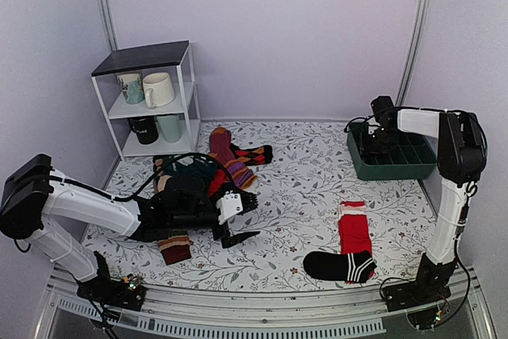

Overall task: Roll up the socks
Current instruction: Place the sock in the storage box.

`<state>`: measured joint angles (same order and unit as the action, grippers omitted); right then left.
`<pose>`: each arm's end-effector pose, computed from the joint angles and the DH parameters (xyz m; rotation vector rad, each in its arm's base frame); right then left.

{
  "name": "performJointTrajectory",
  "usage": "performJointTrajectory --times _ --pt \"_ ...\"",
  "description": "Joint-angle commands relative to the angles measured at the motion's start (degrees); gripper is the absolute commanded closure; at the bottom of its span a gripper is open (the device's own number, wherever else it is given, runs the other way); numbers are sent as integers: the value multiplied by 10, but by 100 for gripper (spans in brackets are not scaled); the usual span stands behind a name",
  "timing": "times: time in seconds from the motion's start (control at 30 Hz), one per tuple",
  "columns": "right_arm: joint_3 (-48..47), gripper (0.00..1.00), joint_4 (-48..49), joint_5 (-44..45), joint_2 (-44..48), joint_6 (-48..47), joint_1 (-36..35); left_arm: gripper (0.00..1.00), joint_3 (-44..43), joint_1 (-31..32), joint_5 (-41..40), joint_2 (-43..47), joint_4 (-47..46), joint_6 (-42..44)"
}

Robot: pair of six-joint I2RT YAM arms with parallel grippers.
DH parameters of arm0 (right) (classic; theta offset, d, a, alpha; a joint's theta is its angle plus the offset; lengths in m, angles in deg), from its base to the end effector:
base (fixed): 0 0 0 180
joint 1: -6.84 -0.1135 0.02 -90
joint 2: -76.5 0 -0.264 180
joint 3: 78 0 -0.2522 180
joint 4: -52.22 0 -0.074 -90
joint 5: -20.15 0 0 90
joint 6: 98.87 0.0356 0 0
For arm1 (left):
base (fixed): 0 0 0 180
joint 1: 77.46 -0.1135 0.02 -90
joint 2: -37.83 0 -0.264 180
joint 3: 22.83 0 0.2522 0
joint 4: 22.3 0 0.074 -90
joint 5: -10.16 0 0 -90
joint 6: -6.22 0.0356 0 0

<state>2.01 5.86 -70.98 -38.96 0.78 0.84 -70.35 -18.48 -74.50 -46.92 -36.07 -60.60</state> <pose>0.4259 0.0455 0.1880 0.0780 2.6536 0.1166 0.1502 -0.2563 0.1802 1.3682 1.4758 -0.4949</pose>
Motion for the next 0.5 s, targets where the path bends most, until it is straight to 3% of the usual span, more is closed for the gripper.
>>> performJointTrajectory --times 0.0,0.27,0.47 --pt "-14 58 -24 -11 10 8 0 1 3 -5 -2 9 8 6" --pt "-5 53 -29 -16 58 11 1 1 2 -5 -10 5 2 4" --pt "42 38 3 -29 145 11 0 1 6 -6 -23 9 -6 -2"
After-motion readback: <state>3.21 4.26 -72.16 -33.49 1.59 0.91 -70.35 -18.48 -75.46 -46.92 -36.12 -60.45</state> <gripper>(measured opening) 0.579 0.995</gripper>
